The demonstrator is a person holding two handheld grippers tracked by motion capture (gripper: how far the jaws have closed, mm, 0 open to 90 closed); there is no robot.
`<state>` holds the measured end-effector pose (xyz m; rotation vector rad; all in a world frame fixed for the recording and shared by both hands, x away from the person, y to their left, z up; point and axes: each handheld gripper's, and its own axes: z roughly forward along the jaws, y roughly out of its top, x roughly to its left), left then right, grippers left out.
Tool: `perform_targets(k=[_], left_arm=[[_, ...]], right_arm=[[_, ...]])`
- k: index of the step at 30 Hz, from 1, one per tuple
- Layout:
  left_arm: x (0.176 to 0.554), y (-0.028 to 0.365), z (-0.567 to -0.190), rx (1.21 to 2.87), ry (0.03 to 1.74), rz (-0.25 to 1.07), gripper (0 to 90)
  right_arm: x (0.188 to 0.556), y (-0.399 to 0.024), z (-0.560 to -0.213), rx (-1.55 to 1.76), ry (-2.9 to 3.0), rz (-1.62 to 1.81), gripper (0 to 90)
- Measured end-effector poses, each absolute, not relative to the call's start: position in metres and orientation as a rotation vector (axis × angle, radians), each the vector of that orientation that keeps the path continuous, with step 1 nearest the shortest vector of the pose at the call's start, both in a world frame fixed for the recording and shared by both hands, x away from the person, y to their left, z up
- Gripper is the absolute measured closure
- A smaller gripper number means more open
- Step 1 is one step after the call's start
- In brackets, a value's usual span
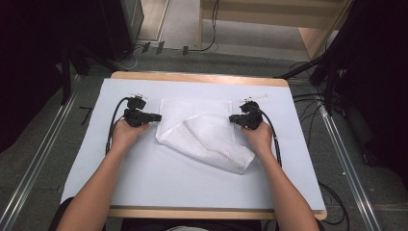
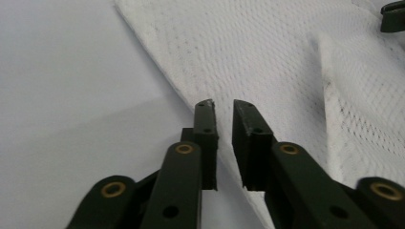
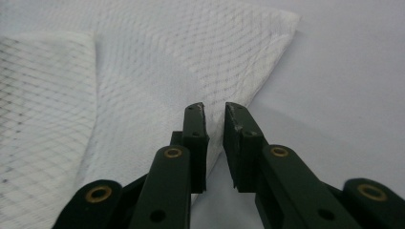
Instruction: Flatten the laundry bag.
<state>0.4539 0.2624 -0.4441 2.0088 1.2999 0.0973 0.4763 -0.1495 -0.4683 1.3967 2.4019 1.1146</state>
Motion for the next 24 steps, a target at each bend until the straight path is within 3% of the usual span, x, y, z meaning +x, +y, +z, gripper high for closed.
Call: perform_targets(k=[8, 24], left_arm=[[0.443, 0.253, -0.432, 2.055, 1.255, 0.102, 60.4], [0.427, 0.24, -0.42, 2.073, 1.173, 0.098, 57.1]], right_arm=[[0.463, -0.146, -0.447, 1.316, 2.421, 1.203, 72.6], [0.452, -0.11, -0.449, 1.188, 2.548, 1.229, 71.5]])
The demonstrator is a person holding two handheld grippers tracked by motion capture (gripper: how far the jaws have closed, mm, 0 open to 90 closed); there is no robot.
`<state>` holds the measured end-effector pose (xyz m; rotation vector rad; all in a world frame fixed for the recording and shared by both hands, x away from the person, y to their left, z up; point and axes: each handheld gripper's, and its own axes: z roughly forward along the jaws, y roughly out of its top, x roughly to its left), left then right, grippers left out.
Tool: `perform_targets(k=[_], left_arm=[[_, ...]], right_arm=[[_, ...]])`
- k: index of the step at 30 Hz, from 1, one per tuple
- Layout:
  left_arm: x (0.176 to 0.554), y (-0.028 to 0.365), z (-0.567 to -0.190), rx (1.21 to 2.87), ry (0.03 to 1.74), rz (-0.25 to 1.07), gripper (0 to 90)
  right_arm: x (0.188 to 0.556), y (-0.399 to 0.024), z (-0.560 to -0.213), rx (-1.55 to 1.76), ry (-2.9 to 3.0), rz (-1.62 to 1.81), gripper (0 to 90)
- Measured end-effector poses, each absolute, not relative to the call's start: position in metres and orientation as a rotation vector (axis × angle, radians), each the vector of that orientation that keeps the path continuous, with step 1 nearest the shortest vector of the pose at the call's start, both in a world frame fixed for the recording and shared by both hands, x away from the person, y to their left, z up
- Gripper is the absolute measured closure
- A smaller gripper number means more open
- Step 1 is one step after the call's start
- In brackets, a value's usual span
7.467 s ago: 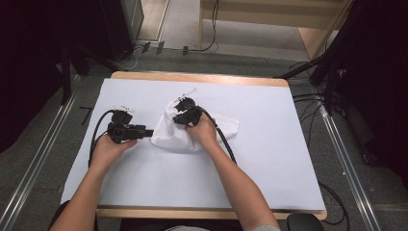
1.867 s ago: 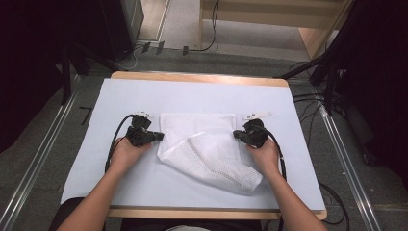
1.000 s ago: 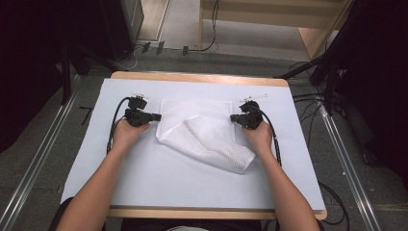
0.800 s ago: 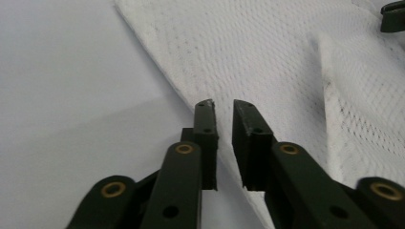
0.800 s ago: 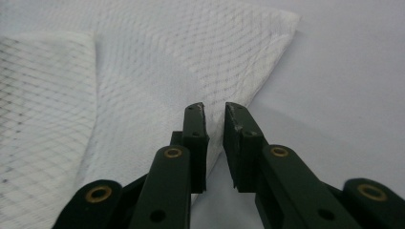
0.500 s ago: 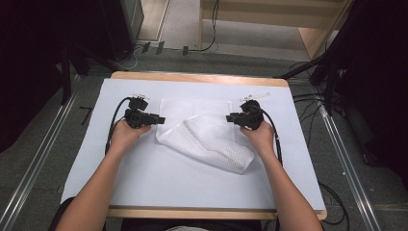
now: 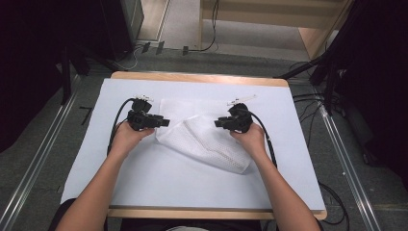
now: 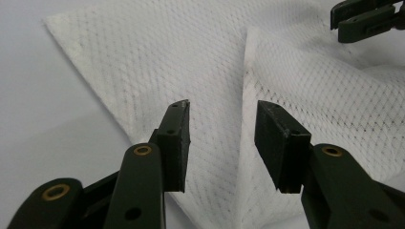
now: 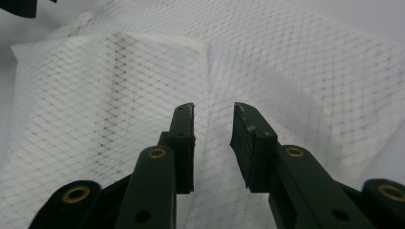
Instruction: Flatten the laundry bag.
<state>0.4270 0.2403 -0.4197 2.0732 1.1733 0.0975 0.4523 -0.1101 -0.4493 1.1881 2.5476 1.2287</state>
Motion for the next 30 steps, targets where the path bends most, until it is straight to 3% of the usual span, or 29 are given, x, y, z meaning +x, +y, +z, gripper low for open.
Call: perform_targets(k=[15, 18, 23, 30], left_arm=[[0.42, 0.256, -0.419, 2.04, 1.213, 0.108, 56.2], [0.419, 0.258, -0.42, 2.039, 1.213, 0.11, 56.2], [0.419, 0.26, -0.42, 2.034, 1.217, 0.11, 56.0], [0.419, 0.262, -0.419, 2.033, 1.217, 0.108, 56.0]], right_arm=[[0.454, -0.076, -0.467, 1.088, 2.606, 1.115, 65.2], [0.453, -0.073, -0.468, 1.082, 2.598, 1.113, 70.8], [0.45, -0.069, -0.467, 1.059, 2.608, 1.08, 90.0], [0.451, -0.066, -0.461, 1.079, 2.651, 1.055, 90.0]])
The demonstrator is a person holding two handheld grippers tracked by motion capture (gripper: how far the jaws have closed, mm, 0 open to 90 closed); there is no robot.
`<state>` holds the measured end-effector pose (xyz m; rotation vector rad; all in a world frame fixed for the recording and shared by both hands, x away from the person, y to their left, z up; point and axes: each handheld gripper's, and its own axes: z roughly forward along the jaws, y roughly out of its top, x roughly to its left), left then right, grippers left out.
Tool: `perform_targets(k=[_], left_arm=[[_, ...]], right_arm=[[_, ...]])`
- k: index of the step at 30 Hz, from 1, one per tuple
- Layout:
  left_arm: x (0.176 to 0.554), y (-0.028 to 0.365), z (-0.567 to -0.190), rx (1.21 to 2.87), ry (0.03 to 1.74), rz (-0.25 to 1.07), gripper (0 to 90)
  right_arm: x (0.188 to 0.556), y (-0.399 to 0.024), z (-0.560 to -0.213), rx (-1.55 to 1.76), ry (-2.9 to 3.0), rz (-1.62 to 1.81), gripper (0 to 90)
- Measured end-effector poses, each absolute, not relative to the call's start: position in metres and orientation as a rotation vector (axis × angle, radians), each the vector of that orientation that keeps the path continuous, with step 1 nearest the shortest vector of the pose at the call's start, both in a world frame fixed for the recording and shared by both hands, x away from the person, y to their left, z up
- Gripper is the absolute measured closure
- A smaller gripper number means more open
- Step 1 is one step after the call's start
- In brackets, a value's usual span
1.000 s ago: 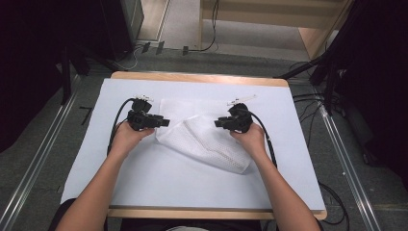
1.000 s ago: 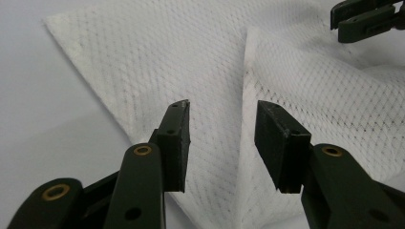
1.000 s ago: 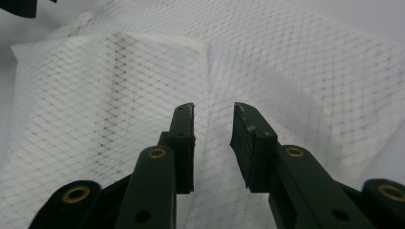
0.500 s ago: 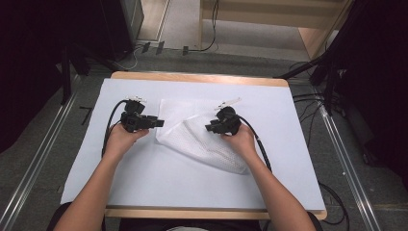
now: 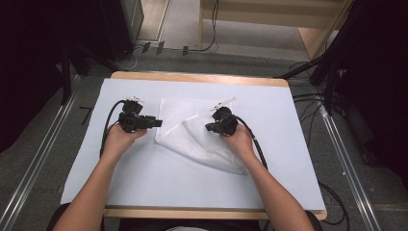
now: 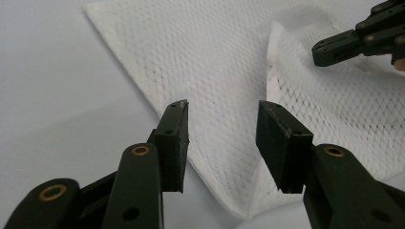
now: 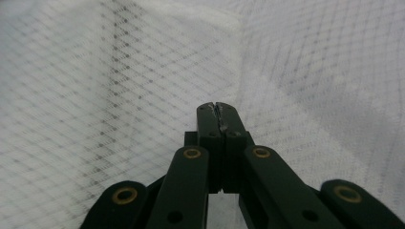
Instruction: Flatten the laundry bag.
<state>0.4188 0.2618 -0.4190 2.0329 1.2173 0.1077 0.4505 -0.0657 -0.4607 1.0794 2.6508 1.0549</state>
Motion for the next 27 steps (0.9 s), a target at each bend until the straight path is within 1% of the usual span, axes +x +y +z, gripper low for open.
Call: perform_targets(k=[15, 27], left_arm=[[0.419, 0.266, -0.418, 2.032, 1.224, 0.114, 55.9], [0.422, 0.267, -0.417, 2.032, 1.222, 0.119, 55.7]], right_arm=[[0.422, -0.07, -0.419, 0.985, 2.655, 1.261, 90.0], [0.378, -0.063, -0.403, 0.886, 2.666, 1.331, 90.0]])
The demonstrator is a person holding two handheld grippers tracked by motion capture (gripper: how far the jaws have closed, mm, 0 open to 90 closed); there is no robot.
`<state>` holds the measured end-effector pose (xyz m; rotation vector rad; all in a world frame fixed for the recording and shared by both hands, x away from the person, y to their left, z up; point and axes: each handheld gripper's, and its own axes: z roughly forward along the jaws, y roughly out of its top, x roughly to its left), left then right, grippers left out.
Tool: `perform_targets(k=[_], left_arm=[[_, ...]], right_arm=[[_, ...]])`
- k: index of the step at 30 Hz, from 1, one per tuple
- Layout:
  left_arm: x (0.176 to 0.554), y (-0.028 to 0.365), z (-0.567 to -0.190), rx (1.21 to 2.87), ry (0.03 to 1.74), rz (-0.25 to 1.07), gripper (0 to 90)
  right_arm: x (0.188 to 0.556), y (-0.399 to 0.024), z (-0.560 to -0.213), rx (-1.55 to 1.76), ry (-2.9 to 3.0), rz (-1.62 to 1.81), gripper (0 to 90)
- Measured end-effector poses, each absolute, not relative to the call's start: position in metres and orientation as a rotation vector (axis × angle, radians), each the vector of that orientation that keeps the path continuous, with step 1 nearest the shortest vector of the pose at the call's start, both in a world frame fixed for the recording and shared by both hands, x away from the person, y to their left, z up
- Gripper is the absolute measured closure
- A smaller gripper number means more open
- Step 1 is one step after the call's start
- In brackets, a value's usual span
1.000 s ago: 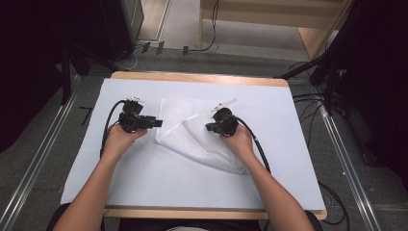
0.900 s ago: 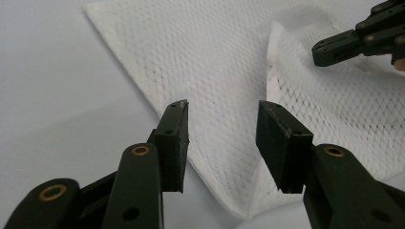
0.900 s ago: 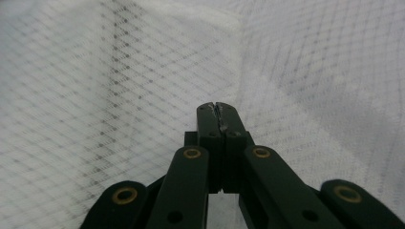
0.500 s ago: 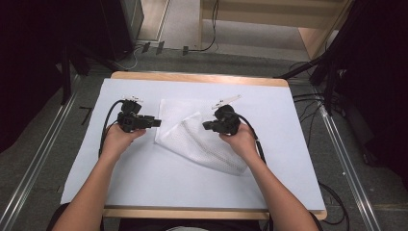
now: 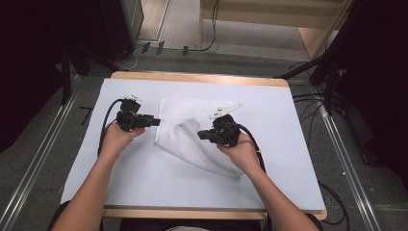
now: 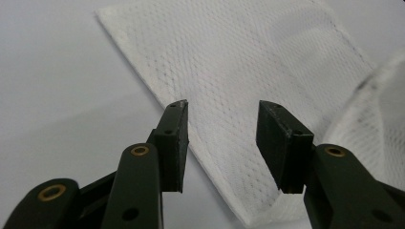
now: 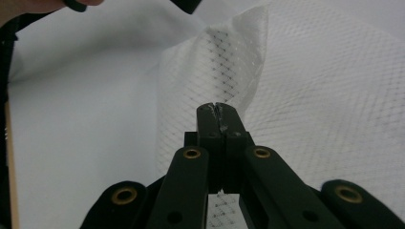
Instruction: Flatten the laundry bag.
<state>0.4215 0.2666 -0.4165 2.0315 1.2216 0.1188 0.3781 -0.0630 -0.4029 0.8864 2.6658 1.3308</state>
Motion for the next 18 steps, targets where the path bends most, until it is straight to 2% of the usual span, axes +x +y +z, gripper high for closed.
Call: perform_targets(k=[17, 18], left_arm=[[0.427, 0.264, -0.418, 2.049, 1.221, 0.113, 55.3], [0.427, 0.264, -0.418, 2.049, 1.222, 0.112, 55.2]], right_arm=[[0.329, -0.035, -0.391, 0.706, 2.77, 1.36, 89.9], [0.327, -0.035, -0.391, 0.71, 2.777, 1.359, 87.2]])
